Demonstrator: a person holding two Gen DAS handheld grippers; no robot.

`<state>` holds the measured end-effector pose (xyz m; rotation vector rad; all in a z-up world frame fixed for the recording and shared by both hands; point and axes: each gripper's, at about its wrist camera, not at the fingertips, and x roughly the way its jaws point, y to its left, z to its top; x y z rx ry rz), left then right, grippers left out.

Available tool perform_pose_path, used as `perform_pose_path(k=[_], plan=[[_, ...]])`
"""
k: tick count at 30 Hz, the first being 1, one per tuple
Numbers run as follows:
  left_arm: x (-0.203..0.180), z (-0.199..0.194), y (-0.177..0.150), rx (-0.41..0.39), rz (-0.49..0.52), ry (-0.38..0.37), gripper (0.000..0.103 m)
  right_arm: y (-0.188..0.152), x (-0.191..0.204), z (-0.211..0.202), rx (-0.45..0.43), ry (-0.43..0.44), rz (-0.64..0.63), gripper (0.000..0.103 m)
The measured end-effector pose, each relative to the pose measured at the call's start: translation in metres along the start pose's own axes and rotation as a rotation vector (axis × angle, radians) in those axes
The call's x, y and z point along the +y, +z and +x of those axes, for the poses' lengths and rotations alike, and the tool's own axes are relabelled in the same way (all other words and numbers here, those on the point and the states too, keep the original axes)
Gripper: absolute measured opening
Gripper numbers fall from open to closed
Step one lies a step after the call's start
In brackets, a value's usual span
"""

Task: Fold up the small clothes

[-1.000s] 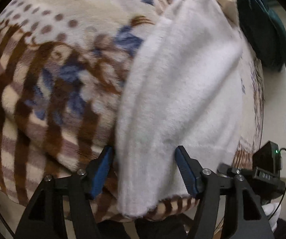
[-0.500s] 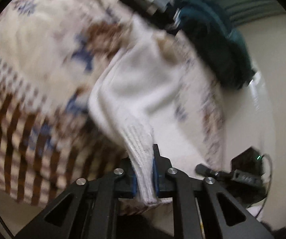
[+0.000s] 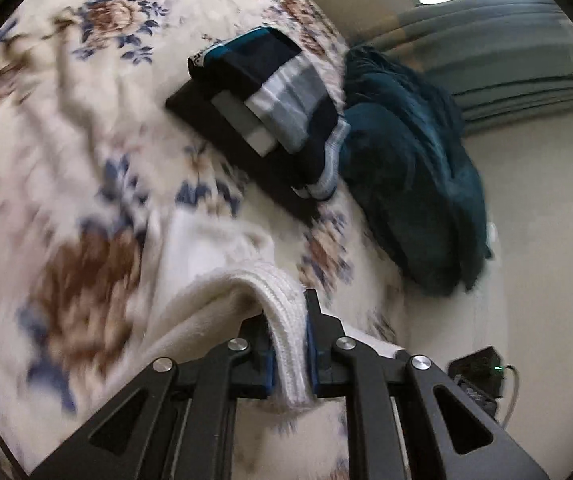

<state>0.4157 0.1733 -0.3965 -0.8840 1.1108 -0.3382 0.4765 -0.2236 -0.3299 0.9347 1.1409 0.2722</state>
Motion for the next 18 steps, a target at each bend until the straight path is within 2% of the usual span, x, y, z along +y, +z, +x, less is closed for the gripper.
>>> perform_pose_path(k=[2,4,5,6,7,8,9,11,13,15,18], plan=[[0.005,0.032,0.025,0.017,-0.001,0.015,0.011,0.038,-0.011,0.032,0.018,-0.036,0.005,0.014],[0.018,0.058,0.042,0.042,-0.037,0.048,0.014,0.061,-0.027,0.057,0.069,-0.043,0.032,0.016],[0.028,0.069,0.049,0.061,-0.083,0.038,0.016,0.07,-0.035,0.067,0.091,-0.078,0.047,0.024],[0.037,0.074,0.053,0.074,-0.123,0.034,0.026,0.074,-0.04,0.072,0.096,-0.09,0.056,0.04],[0.044,0.076,0.055,0.069,-0.157,0.019,0.041,0.076,-0.046,0.073,0.088,-0.088,0.064,0.051],[0.051,0.07,0.056,0.036,-0.185,-0.013,0.047,0.077,-0.051,0.071,0.075,-0.083,0.065,0.07],[0.053,0.064,0.057,0.015,-0.194,-0.027,0.056,0.076,-0.054,0.066,0.056,-0.078,0.061,0.075],[0.057,0.053,0.057,-0.019,-0.204,-0.044,0.058,0.073,-0.061,0.059,0.048,-0.085,0.045,0.075],[0.053,0.045,0.053,-0.028,-0.161,0.004,0.058,0.066,-0.067,0.054,0.061,-0.133,0.028,0.075],[0.043,0.041,0.048,-0.035,-0.057,0.121,0.058,0.057,-0.074,0.053,0.093,-0.159,0.012,0.075],[0.037,0.053,0.041,0.008,0.071,0.237,0.058,0.045,-0.087,0.061,0.162,-0.174,0.011,0.075]])
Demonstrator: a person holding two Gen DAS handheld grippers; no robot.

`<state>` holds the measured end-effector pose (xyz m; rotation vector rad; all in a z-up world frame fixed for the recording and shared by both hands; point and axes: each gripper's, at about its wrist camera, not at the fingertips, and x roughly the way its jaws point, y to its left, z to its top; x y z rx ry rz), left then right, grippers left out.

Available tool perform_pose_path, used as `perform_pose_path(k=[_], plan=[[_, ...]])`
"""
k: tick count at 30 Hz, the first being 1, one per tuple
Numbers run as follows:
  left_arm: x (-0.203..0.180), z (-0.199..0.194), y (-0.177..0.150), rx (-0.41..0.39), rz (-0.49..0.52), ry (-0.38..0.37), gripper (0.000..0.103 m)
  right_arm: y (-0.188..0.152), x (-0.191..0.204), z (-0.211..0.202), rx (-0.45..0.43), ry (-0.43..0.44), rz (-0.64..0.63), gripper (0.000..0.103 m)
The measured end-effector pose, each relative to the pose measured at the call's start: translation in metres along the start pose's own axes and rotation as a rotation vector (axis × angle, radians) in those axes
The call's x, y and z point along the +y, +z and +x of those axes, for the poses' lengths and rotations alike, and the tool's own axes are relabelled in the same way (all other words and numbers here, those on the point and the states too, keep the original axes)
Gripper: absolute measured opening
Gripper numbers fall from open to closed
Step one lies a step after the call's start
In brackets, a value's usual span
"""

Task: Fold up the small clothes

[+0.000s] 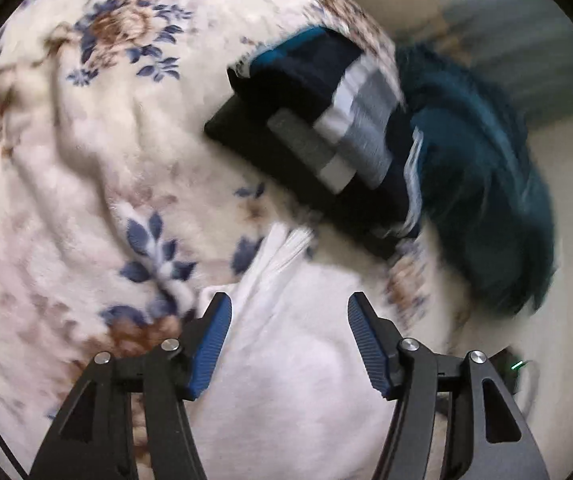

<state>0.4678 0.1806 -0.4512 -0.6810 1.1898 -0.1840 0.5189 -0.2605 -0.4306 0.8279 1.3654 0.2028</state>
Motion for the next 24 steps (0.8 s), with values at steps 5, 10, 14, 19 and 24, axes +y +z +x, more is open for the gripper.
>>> perform_pose_path(k=[5,10,14,19,24], plan=[[-0.017,0.051,-0.006,0.088,0.198,0.161,0.055,-0.016,-0.006,0.018,0.035,0.013,-0.028,0.018],[-0.017,0.057,-0.007,0.052,0.258,0.224,0.017,-0.024,0.004,0.0,-0.072,-0.047,-0.082,0.006],[0.017,0.051,-0.002,0.042,0.114,0.227,0.017,-0.021,-0.009,-0.018,-0.106,-0.089,-0.038,0.002],[0.017,0.043,0.009,0.065,0.064,0.126,0.028,0.007,-0.012,-0.004,-0.034,-0.02,0.025,0.005],[0.003,0.06,0.025,0.099,0.122,0.114,0.045,0.045,-0.019,0.028,0.032,0.076,0.108,0.064]])
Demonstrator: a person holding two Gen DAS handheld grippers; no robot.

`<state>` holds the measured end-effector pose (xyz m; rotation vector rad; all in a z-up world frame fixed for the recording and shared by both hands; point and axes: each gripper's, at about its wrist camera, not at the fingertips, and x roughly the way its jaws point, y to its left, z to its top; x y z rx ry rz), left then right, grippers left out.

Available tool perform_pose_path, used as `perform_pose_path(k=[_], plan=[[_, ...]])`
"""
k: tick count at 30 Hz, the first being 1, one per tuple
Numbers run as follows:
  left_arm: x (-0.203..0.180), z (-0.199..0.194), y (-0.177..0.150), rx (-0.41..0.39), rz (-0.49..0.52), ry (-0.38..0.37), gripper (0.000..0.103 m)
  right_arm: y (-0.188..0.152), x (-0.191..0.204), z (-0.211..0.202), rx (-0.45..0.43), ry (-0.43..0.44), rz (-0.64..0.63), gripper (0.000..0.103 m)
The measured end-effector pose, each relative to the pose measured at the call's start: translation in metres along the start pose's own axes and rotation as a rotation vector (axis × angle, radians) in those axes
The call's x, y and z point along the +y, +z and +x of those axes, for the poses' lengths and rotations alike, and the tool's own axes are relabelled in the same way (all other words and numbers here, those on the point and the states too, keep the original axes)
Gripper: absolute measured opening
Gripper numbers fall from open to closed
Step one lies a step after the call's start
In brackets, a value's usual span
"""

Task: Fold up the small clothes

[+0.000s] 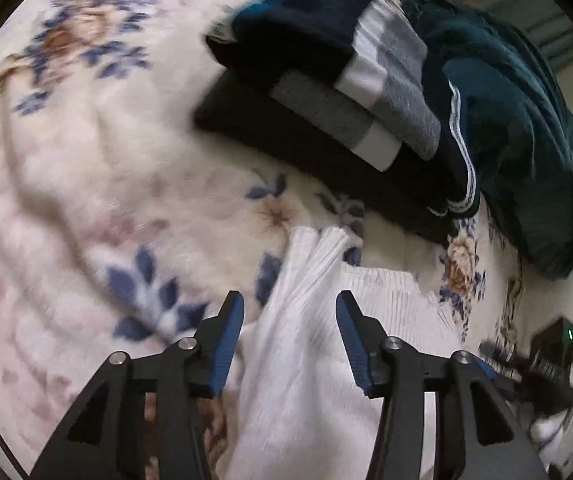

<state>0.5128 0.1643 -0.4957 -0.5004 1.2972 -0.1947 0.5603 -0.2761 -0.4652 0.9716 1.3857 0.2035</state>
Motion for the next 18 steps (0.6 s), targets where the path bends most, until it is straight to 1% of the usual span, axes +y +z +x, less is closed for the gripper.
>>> perform_pose_path(k=[1,2,3,4,5,7,8,10,11,12,13,14,15,16,17,18], plan=[[-0.004,0.009,0.003,0.027,0.022,0.009,0.045,0.007,-0.003,0.015,0.056,0.035,0.016,0.064],[-0.008,0.018,0.005,0.046,0.046,0.039,0.045,0.011,-0.004,0.024,0.075,0.051,0.017,0.061],[-0.009,0.023,0.005,0.047,0.065,0.083,0.045,0.013,-0.002,0.028,0.057,0.072,-0.015,0.032],[-0.01,0.028,0.006,0.038,0.09,0.114,0.034,0.014,0.004,0.028,0.024,0.066,-0.067,0.006],[-0.008,0.032,0.008,0.039,0.096,0.138,0.029,0.015,0.01,0.029,0.015,0.016,-0.119,0.005],[0.003,0.038,0.011,0.046,0.077,0.15,0.029,0.02,0.012,0.024,-0.016,-0.02,-0.136,0.005],[0.01,0.04,0.013,0.051,0.048,0.134,0.032,0.022,0.011,0.024,-0.006,-0.034,-0.131,0.005],[0.016,0.036,0.014,0.055,0.008,0.096,0.034,0.027,0.014,0.029,0.044,-0.067,-0.146,0.006],[0.015,0.028,0.013,0.045,-0.011,0.077,0.036,0.028,0.014,0.029,0.057,-0.077,-0.149,0.019],[0.013,0.018,0.011,0.025,-0.018,0.082,0.044,0.029,0.018,0.027,0.07,-0.088,-0.17,0.046],[0.011,0.007,0.008,0.0,-0.021,0.086,0.047,0.028,0.02,0.024,0.069,-0.072,-0.192,0.062],[0.009,-0.013,0.001,-0.052,-0.029,0.065,0.048,0.027,0.022,0.02,0.063,-0.053,-0.219,0.088],[0.01,-0.031,-0.009,-0.1,-0.046,0.056,0.055,0.025,0.023,0.015,0.062,-0.031,-0.247,0.098],[0.009,-0.048,-0.02,-0.136,-0.072,0.059,0.069,0.022,0.023,0.014,0.08,-0.035,-0.274,0.098],[0.012,-0.066,-0.038,-0.176,-0.11,0.051,0.074,0.021,0.021,0.015,0.097,-0.039,-0.288,0.098],[0.017,-0.082,-0.06,-0.21,-0.161,0.042,0.077,0.017,0.018,0.021,0.142,-0.017,-0.302,0.098]])
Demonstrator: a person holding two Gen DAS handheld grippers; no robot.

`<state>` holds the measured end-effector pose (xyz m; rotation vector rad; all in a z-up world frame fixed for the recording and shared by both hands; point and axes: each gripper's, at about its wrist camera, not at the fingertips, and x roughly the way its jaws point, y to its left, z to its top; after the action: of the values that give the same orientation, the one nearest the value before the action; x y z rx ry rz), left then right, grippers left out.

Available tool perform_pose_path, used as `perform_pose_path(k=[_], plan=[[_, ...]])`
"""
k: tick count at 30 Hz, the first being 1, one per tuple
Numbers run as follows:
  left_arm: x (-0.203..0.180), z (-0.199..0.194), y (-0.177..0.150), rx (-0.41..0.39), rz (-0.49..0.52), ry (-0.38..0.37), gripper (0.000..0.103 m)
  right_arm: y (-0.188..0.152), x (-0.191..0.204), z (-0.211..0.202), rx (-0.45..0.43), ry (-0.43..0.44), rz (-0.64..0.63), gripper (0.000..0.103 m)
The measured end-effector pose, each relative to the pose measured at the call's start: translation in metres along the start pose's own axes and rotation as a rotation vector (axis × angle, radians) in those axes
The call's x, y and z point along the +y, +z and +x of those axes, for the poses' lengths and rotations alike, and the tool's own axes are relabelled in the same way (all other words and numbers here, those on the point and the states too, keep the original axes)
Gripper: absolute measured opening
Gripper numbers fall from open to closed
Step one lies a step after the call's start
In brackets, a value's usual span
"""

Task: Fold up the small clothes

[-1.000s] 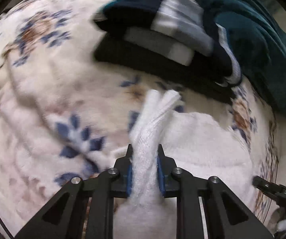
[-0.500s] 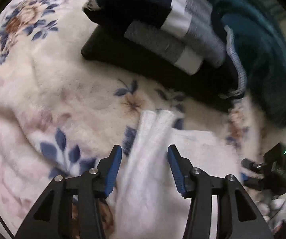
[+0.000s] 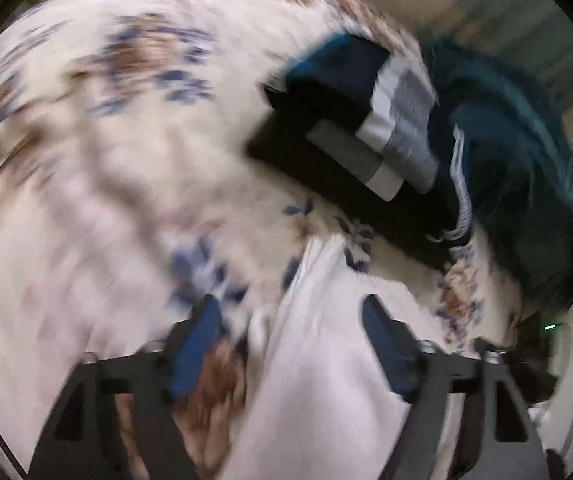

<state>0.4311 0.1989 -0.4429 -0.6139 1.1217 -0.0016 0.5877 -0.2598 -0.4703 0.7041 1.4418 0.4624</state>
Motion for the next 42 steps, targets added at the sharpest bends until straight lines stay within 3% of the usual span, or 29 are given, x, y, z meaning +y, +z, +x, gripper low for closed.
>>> perform_pose_path(k=[3,5,7,11,13,18,19,20,21,24,26,31,33,34,38,42], plan=[[0.029,-0.031,-0.056,-0.022,-0.184,-0.035,0.077,-0.012,-0.009,0.025,0.12,0.099,0.003,0.098],[0.049,-0.038,-0.101,-0.024,-0.34,-0.061,0.077,-0.02,-0.01,0.045,0.19,0.11,-0.019,0.099],[0.065,-0.032,-0.136,-0.003,-0.462,-0.098,0.077,-0.023,-0.007,0.051,0.203,0.117,-0.044,0.103],[0.064,0.006,-0.174,0.081,-0.594,-0.194,0.077,-0.022,-0.003,0.061,0.233,0.161,-0.026,0.103],[0.06,0.022,-0.177,0.081,-0.62,-0.265,0.077,-0.021,0.0,0.069,0.261,0.153,-0.033,0.103],[0.049,0.041,-0.164,0.028,-0.617,-0.258,0.08,-0.016,0.016,0.079,0.287,0.17,-0.054,0.1],[0.048,0.039,-0.162,0.004,-0.623,-0.266,0.078,-0.016,0.02,0.078,0.27,0.172,-0.06,0.095],[0.043,0.035,-0.156,-0.024,-0.596,-0.248,0.074,-0.017,0.023,0.077,0.254,0.172,-0.064,0.076],[0.038,0.033,-0.152,-0.036,-0.571,-0.24,0.064,-0.018,0.024,0.077,0.242,0.167,-0.057,0.057],[0.031,0.023,-0.133,-0.065,-0.497,-0.221,0.051,-0.03,0.019,0.062,0.159,0.174,0.018,0.046],[0.029,0.02,-0.117,-0.054,-0.428,-0.195,0.047,-0.045,0.017,0.051,0.1,0.181,0.072,0.045],[0.027,0.018,-0.064,-0.046,-0.246,-0.188,0.048,-0.124,0.027,0.032,0.025,0.202,0.149,0.044],[0.043,0.028,-0.056,-0.006,-0.242,-0.222,0.053,-0.149,0.031,0.043,0.055,0.193,0.175,0.056],[0.05,0.032,-0.055,0.014,-0.245,-0.226,0.06,-0.155,0.03,0.048,0.077,0.174,0.19,0.059],[0.076,0.032,-0.064,0.087,-0.264,-0.267,0.07,-0.164,0.016,0.035,0.083,0.116,0.214,0.078],[0.082,0.007,-0.093,0.098,-0.282,-0.289,0.073,-0.146,0.005,-0.015,0.018,0.003,0.141,0.089]])
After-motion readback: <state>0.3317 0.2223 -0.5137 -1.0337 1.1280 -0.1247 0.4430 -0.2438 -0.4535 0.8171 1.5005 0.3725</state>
